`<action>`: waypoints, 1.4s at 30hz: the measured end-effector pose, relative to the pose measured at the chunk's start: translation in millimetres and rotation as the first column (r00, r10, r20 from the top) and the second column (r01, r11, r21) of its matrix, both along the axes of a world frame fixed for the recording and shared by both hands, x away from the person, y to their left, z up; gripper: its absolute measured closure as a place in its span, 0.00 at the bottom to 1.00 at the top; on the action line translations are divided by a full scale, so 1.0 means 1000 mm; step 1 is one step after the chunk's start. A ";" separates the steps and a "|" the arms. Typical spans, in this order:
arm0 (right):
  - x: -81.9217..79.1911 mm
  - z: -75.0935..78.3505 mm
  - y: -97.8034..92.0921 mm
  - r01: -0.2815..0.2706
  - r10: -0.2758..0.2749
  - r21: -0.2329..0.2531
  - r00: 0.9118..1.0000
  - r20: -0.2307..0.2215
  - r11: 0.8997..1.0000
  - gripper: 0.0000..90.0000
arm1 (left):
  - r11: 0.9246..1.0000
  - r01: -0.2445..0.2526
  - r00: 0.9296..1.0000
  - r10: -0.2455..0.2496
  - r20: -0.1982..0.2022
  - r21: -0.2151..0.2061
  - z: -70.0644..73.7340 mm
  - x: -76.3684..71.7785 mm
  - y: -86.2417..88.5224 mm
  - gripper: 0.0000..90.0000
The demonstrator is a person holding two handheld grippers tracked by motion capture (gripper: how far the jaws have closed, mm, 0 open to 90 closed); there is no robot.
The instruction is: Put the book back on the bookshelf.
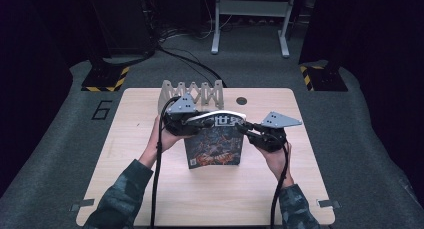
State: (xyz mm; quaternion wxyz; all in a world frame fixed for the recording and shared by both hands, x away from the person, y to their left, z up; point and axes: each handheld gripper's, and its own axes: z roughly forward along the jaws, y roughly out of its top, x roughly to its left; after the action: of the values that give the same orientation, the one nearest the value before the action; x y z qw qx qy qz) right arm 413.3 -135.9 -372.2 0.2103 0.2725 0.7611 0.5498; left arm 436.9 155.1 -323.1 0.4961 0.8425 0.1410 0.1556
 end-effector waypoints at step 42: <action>0.020 -0.119 -0.036 0.320 -0.351 -0.158 0.903 -0.248 0.934 0.40 | 0.992 0.041 0.999 -0.038 -0.030 0.117 0.012 -0.005 -0.015 0.90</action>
State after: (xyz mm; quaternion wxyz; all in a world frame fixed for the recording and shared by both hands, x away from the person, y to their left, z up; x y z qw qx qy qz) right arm 432.9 -172.3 -491.4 0.2105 0.4599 0.7544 0.4184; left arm 431.5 139.7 -310.7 0.4468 0.8749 0.1215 0.1421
